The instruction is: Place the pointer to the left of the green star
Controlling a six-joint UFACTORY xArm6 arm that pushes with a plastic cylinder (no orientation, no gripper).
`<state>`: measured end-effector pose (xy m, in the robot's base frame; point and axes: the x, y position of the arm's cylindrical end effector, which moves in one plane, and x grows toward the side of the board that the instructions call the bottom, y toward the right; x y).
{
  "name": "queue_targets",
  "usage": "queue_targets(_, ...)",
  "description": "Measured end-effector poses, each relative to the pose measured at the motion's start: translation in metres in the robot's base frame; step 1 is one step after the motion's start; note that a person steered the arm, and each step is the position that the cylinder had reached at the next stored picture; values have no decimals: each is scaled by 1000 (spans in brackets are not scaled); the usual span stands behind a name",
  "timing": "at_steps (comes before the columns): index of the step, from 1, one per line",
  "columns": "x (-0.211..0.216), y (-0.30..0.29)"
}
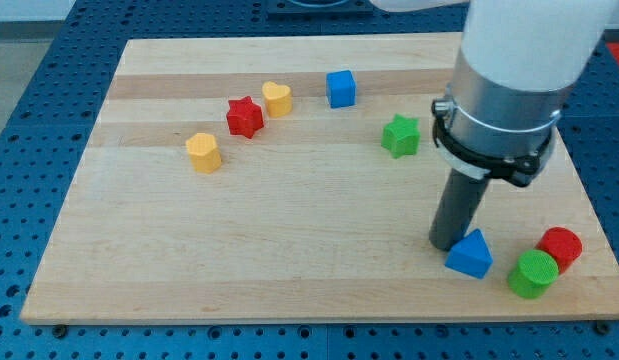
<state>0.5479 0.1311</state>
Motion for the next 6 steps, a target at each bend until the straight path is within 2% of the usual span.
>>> queue_targets(4,-5,7)
queue_targets(6,-45,-32)
